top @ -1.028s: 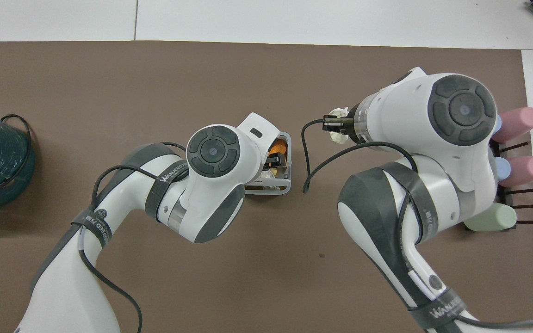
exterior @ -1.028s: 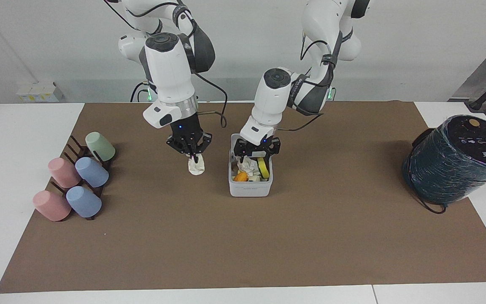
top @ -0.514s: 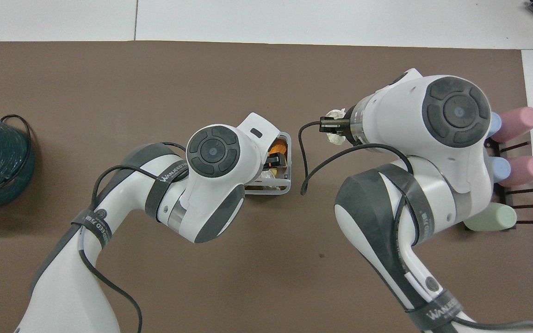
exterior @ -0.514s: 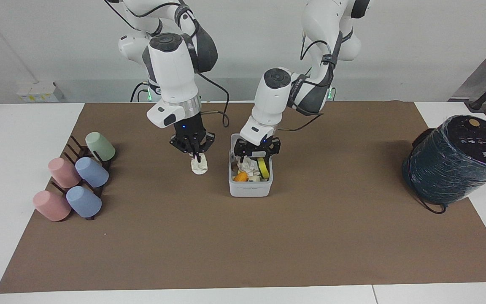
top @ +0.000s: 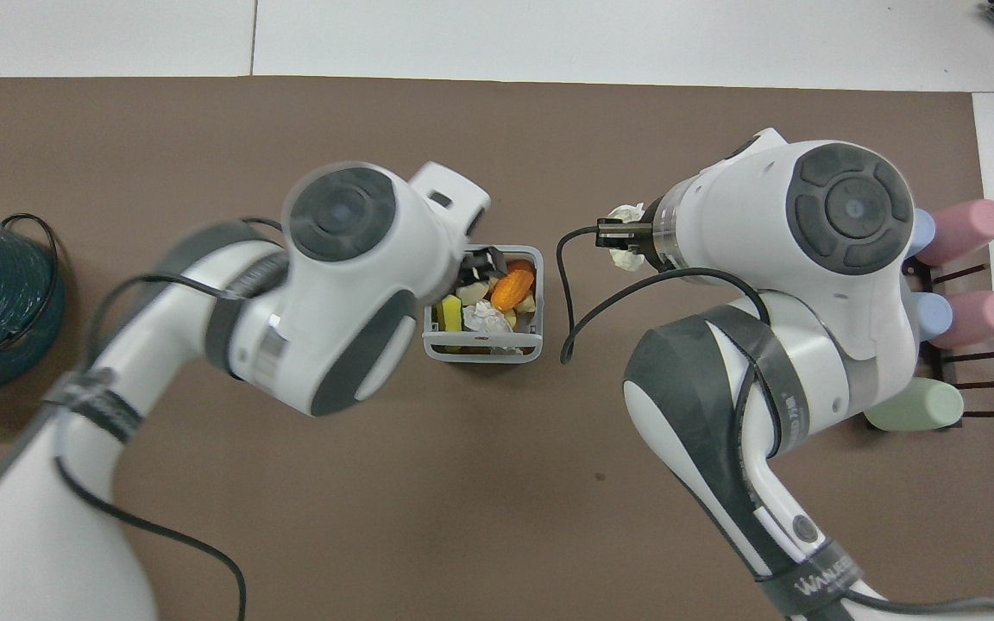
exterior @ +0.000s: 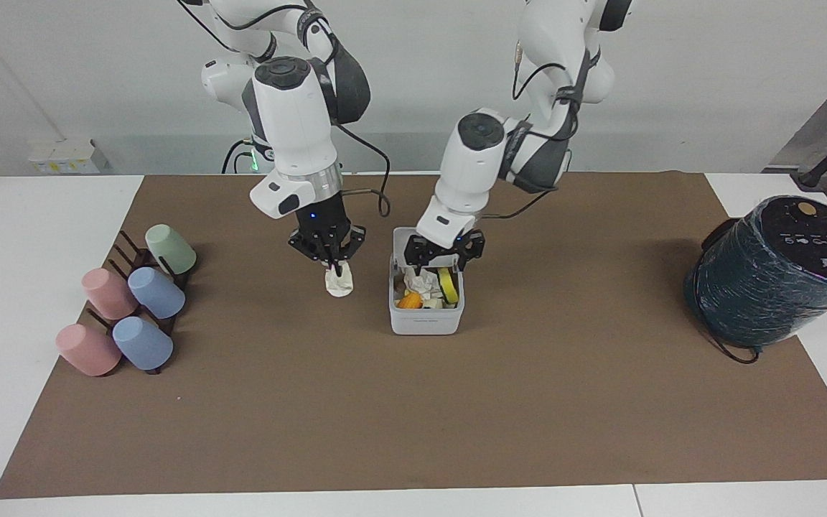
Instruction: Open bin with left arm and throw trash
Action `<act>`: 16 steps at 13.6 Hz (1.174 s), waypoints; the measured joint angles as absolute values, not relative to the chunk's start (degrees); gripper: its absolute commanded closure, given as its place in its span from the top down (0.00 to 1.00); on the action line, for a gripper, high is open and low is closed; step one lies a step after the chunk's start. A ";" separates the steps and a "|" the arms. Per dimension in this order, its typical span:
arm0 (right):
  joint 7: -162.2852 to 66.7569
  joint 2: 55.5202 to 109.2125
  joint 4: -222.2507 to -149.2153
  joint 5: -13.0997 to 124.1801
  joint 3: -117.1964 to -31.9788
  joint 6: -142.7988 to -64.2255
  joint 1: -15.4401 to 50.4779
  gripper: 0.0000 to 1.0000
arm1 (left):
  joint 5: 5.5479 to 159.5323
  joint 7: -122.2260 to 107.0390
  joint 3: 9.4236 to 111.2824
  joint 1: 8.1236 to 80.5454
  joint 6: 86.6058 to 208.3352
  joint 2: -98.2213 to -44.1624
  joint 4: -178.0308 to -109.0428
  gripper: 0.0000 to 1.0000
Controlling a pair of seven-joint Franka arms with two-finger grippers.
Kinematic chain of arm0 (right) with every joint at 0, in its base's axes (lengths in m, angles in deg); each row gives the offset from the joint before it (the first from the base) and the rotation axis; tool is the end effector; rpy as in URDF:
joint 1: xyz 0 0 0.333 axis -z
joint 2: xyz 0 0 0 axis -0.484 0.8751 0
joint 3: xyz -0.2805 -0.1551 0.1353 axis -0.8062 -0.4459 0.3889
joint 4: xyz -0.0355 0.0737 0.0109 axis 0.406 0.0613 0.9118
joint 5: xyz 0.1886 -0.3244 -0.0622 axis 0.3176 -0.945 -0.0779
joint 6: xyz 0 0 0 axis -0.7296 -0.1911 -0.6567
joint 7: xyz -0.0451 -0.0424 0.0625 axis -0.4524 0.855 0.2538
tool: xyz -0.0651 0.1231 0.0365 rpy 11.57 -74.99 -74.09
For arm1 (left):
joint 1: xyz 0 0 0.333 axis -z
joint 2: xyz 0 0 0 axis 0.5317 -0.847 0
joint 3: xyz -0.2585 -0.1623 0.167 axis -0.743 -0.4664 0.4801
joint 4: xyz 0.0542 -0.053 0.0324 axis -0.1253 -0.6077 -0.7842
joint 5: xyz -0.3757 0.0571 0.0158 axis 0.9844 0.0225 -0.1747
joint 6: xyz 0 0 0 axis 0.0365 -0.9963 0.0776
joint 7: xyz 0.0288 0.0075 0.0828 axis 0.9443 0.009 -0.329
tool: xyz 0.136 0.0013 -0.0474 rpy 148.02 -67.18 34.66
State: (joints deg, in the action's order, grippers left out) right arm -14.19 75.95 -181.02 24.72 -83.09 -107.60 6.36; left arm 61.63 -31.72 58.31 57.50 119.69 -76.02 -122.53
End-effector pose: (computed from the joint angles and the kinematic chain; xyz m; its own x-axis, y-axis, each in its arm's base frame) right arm 0.5900 0.2303 0.5114 0.9729 -0.0798 0.2172 -0.0602 -0.9936 -0.0954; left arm 0.5633 -0.3333 0.5160 0.9815 0.1872 0.0406 0.1787 -0.9712 0.1578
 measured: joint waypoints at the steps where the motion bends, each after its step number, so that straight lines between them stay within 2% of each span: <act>1: -14.19 75.95 -181.02 24.72 -83.11 -107.60 6.36 0.00 | 62.03 -29.77 58.50 54.13 113.61 -73.59 -117.49 1.00; 3: -14.19 75.96 -181.03 24.72 -83.13 -107.60 6.36 0.00 | 62.48 -28.29 58.54 51.97 109.16 -70.25 -114.69 1.00; 8: -14.19 76.01 -181.03 24.72 -83.13 -107.63 6.32 0.00 | 62.47 -24.45 58.41 50.89 109.08 -72.32 -114.85 1.00; 12: -13.07 77.23 -181.10 24.76 -83.07 -109.70 5.51 0.00 | 62.46 -11.22 58.68 42.94 108.74 -72.14 -114.97 1.00; 16: -3.99 80.27 -181.12 24.76 -82.93 -113.61 0.38 0.00 | 62.45 2.60 58.94 34.70 108.44 -71.28 -117.60 1.00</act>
State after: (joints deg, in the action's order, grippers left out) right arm -3.99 80.27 -181.12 24.76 -82.93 -113.61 0.38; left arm 62.45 2.60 58.94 34.70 108.44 -71.28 -117.60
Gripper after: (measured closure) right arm 0.969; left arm 0.000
